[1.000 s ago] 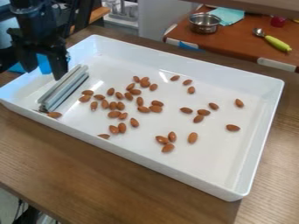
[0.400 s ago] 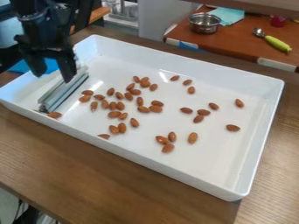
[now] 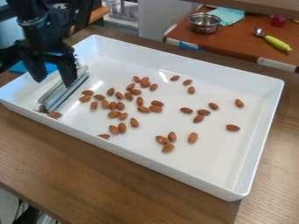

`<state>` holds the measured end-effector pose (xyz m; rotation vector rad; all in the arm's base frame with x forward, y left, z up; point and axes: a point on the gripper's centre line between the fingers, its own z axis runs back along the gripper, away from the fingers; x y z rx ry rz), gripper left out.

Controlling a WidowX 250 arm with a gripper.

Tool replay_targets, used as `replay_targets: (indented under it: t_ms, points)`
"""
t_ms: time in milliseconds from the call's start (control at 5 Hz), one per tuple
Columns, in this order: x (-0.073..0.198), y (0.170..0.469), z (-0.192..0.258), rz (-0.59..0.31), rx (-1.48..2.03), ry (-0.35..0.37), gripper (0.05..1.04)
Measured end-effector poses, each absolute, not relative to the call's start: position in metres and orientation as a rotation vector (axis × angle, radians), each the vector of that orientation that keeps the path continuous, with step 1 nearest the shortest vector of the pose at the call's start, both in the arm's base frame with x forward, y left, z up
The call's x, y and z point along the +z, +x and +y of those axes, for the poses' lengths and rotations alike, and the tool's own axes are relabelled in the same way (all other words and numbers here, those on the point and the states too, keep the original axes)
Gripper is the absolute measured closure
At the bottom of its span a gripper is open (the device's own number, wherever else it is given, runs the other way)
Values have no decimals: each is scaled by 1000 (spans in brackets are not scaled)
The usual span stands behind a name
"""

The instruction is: Sweep into pile

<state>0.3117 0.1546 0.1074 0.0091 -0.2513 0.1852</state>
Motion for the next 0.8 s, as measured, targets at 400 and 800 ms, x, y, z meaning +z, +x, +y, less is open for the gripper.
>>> replay_targets:
  t_ms: [400, 800]
  points:
    - [91, 309, 141, -218, 170, 20, 115]
    - [79, 305, 120, -229, 135, 76, 568]
